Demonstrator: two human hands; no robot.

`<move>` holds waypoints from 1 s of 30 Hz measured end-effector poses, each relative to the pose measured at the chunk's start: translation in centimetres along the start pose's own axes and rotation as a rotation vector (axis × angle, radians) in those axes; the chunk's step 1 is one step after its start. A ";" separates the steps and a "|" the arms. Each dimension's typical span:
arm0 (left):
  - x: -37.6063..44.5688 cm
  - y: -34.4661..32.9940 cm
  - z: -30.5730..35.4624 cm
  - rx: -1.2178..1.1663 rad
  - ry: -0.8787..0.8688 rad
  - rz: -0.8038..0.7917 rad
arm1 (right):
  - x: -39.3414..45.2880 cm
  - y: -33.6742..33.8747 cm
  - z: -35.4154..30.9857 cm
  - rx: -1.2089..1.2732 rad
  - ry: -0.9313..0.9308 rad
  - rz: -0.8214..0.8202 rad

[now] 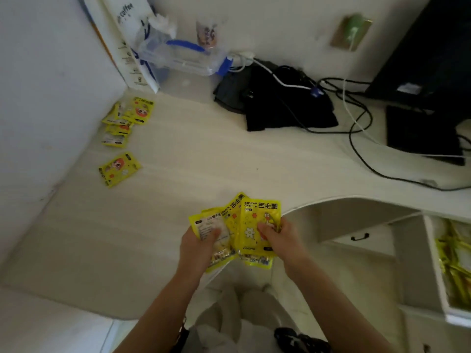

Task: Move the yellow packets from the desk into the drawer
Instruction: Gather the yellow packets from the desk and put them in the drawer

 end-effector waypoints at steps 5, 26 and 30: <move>-3.3 -5.0 1.0 0.048 -0.080 -0.144 | -2.8 6.3 3.5 0.093 -0.022 0.122; -32.3 -30.6 -5.5 0.167 -0.089 -0.509 | -18.1 37.9 25.7 0.415 -0.207 0.415; -35.7 -34.8 -5.4 0.209 -0.116 -0.568 | -19.5 42.0 28.4 0.487 -0.239 0.473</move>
Point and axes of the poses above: each hand's wrist, its own x-axis towards the middle knuckle, its own y-axis out of the back of the hand, z = x × y, the point moved 6 cm from there along x, towards the middle knuckle, and after that the axes turned 3 degrees about z, right-handed, at the moved point
